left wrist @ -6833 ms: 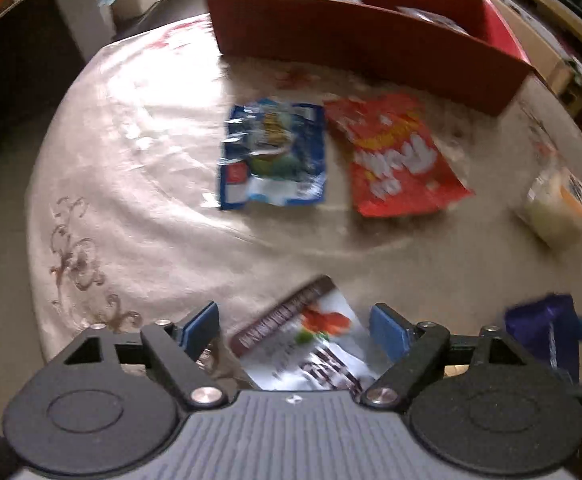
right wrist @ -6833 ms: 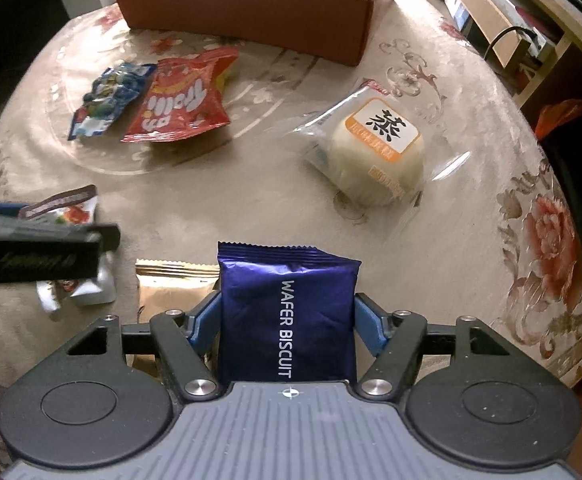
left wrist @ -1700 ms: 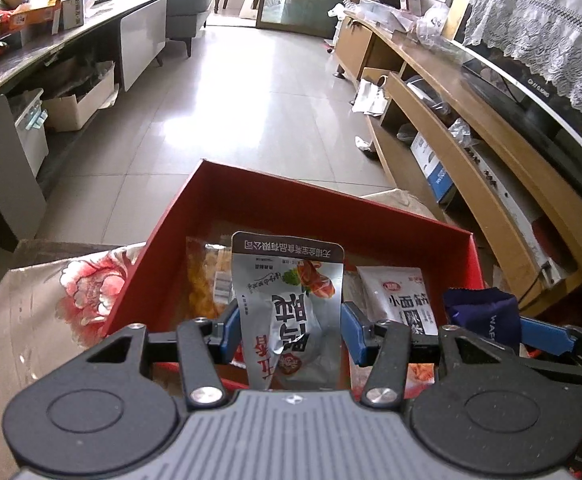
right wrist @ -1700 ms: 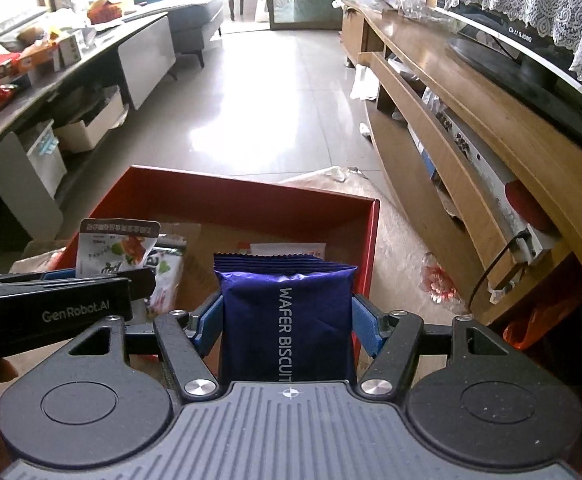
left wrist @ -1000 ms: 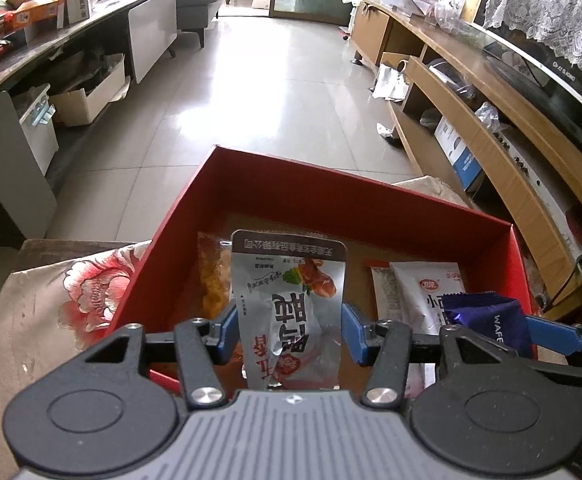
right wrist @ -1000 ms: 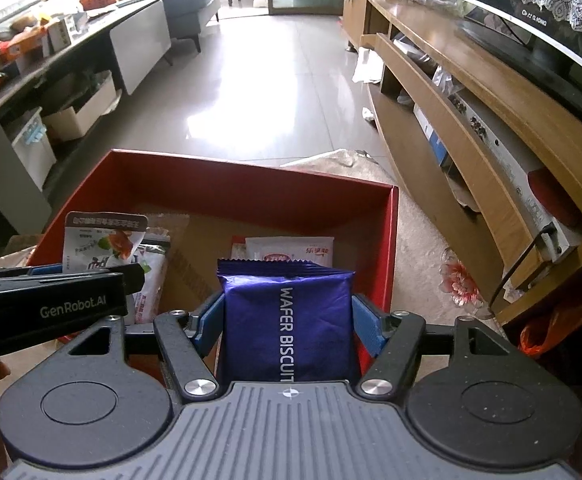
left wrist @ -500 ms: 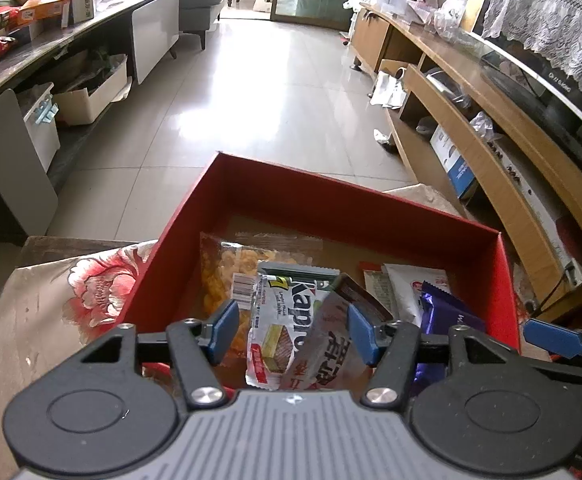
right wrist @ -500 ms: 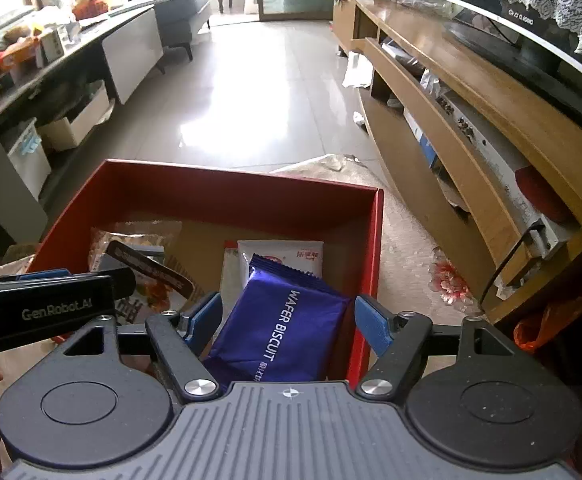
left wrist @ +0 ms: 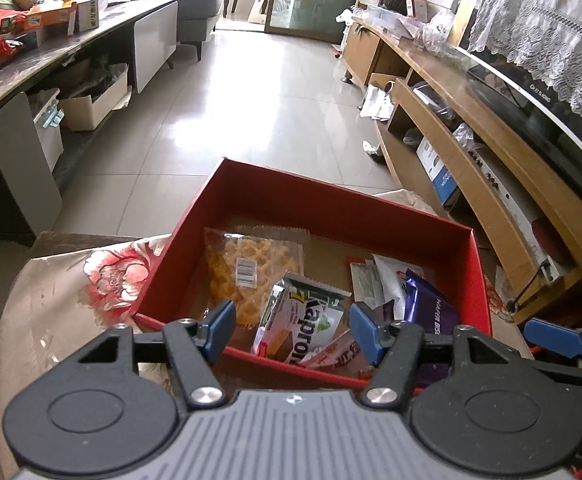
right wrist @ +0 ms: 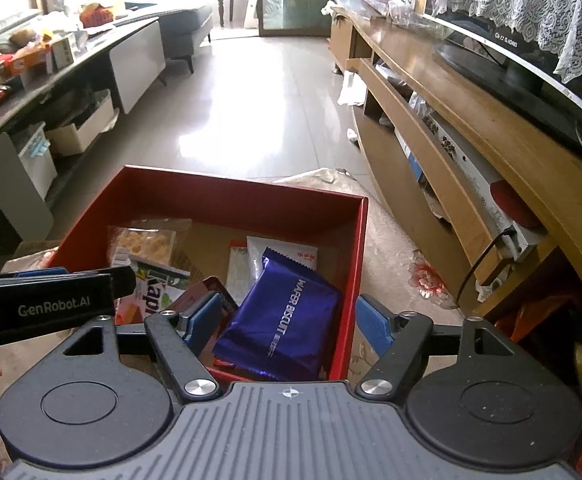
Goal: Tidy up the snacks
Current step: 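Lower both packs into the red box and open both grippers, then move both grippers back to the blue and red Trolli bags on the table, then grasp the blue sausage pack with the left gripper while the right grasps the red Trolli bag, then lift both held bags and carry them over the red box, then lower both bags into the red box and open both grippers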
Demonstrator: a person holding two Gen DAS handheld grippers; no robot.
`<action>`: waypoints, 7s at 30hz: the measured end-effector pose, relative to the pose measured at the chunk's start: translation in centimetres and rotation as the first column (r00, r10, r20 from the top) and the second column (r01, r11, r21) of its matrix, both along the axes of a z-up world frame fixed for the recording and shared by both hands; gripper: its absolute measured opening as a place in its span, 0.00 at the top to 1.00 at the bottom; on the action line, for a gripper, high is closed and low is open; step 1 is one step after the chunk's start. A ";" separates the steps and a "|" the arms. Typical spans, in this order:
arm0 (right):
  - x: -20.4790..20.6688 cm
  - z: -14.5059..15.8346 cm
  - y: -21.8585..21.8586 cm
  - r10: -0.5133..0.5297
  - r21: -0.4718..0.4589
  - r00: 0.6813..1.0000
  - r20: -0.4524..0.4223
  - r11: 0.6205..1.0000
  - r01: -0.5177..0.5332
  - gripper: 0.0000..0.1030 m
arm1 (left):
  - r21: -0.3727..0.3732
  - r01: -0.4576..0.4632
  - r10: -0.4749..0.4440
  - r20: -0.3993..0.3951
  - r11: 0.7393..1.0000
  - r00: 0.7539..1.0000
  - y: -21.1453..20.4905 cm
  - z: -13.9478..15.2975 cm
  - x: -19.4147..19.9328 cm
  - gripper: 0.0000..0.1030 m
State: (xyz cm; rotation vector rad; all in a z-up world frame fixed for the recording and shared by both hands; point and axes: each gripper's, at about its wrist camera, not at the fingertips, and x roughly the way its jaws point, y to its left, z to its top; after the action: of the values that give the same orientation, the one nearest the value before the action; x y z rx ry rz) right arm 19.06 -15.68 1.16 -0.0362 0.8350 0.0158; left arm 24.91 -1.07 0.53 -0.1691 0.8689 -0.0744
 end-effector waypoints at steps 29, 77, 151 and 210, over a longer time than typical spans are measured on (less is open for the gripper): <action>-7.2 -0.8 3.1 0.076 -0.020 0.996 -0.050 0.997 -0.077 0.19 | 0.009 0.089 -0.089 -0.039 0.996 0.995 1.0 -1.2 -6.7 0.35; -6.8 -6.3 5.3 0.127 -0.023 0.964 -0.235 0.990 -0.136 0.17 | 0.041 0.087 -0.074 -0.259 0.995 0.963 4.9 -8.9 -11.9 0.32; -14.4 -8.6 3.6 0.129 -0.041 0.944 -0.305 0.988 -0.148 0.43 | 0.106 0.093 -0.069 -0.211 0.990 0.975 2.8 -8.1 -15.5 0.32; -6.5 -1.5 1.1 0.009 0.077 1.000 0.011 0.997 -0.010 0.44 | 0.123 0.067 -0.064 -0.031 0.990 0.997 0.8 -1.0 -5.4 0.32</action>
State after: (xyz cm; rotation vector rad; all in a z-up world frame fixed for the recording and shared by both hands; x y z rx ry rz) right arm 12.56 -14.62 -0.29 0.0320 0.8226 0.0565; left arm 19.48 -0.22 -0.46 -0.0258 0.9038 -0.0793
